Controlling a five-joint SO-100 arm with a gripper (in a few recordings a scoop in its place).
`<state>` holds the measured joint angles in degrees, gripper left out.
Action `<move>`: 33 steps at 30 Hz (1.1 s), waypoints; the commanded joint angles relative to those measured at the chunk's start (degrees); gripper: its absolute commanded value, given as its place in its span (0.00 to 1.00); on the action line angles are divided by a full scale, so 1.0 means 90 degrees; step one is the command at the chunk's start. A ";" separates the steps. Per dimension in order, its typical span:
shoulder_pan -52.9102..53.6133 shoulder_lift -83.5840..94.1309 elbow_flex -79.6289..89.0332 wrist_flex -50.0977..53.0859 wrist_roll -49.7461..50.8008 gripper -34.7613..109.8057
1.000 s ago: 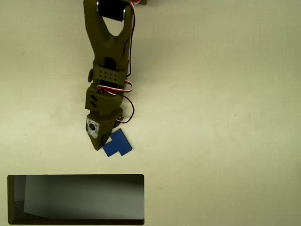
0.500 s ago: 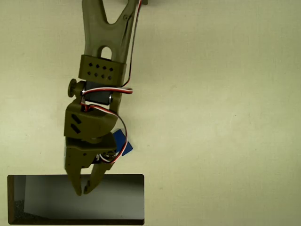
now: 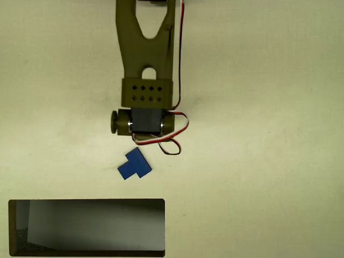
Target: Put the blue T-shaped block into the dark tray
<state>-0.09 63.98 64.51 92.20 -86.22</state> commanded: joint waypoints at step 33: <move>0.0713 -0.3984 -0.5098 -0.1445 -0.0928 0.24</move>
<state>5.19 27.33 20.04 81.04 -93.52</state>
